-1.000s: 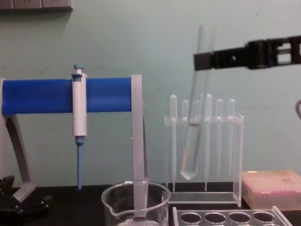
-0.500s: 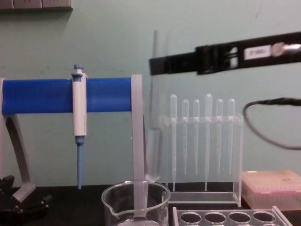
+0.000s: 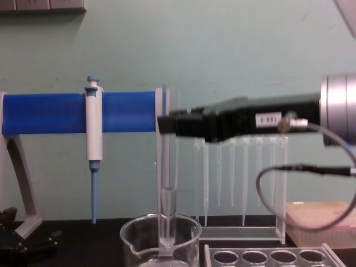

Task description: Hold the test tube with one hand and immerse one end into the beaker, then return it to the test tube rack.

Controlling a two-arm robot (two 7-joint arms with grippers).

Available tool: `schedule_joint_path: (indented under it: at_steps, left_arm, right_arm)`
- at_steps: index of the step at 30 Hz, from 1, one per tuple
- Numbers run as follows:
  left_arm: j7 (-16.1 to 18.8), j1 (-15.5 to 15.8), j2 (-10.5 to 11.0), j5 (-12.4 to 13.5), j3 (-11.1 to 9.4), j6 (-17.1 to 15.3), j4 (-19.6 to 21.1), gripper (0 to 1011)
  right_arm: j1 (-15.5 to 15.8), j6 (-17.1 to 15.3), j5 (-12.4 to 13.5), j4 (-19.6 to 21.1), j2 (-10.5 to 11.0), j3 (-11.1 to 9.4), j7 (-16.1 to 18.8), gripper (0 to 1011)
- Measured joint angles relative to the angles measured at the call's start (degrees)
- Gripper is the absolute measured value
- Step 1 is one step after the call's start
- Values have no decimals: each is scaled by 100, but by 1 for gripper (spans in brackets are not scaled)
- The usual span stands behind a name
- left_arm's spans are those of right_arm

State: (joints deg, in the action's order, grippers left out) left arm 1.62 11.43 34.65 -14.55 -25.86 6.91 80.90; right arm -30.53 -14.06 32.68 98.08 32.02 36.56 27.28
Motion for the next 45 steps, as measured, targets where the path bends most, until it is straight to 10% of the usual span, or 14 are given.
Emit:
schedule_joint_path:
  at_steps: [22,45]
  left_arm:
    - [0,0,0,0,0,0,0,1000]
    - [0,0,0,0,0,0,0,1000]
  right_arm:
    - [542,663,-628,-651,-311,50,32,243]
    - [774,599,-790,-765,-535,-232,136,243]
